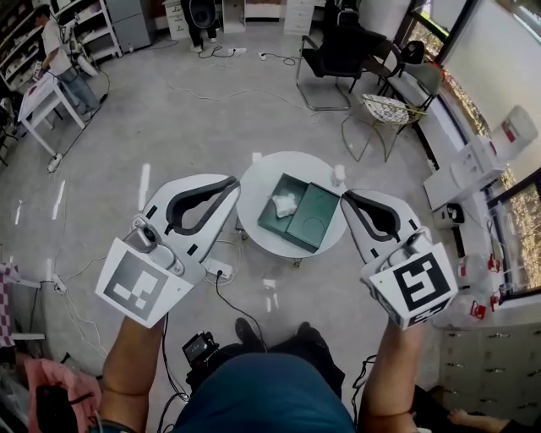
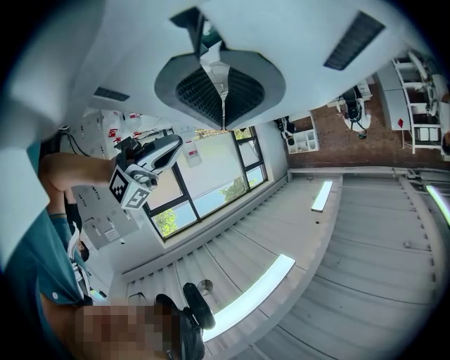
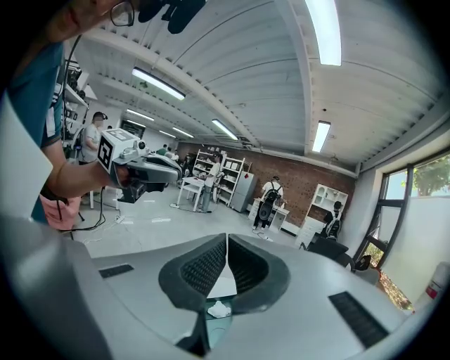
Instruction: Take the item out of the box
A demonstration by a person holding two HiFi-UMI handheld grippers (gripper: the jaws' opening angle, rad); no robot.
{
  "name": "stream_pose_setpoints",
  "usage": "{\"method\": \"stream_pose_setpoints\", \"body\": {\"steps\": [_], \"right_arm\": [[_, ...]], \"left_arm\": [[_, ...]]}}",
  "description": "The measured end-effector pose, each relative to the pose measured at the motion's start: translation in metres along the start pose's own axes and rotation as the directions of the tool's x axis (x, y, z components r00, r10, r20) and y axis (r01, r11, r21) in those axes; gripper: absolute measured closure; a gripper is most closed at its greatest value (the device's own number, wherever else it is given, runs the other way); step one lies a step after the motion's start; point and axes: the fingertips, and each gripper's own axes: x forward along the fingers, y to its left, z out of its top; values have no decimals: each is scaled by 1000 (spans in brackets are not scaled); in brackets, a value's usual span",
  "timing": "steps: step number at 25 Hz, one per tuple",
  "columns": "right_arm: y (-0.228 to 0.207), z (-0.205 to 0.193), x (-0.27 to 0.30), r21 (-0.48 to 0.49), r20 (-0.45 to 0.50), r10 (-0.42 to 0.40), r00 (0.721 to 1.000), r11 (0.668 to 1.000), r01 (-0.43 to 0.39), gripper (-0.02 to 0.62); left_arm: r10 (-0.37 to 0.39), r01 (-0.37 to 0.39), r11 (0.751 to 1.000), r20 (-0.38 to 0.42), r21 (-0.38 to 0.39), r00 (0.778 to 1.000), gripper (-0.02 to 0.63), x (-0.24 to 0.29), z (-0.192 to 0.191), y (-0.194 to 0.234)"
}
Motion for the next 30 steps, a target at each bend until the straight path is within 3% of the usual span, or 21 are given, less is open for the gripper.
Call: {"method": "stream_pose_setpoints", "body": {"steps": [10, 20, 30], "right_arm": [[-10, 5, 48, -44, 32, 96, 995, 995, -95, 555], [-42, -10, 114, -77, 57, 256, 965, 965, -252, 555], [-60, -33, 160, -75, 36, 349, 937, 935, -345, 555]], "left_arm": [[89, -89, 996, -26, -14, 996, 578, 3, -22, 32], [232, -235, 972, -92, -24, 968, 578, 31, -47, 69], [273, -286, 956, -157, -63, 949, 578, 60, -78, 88]]}}
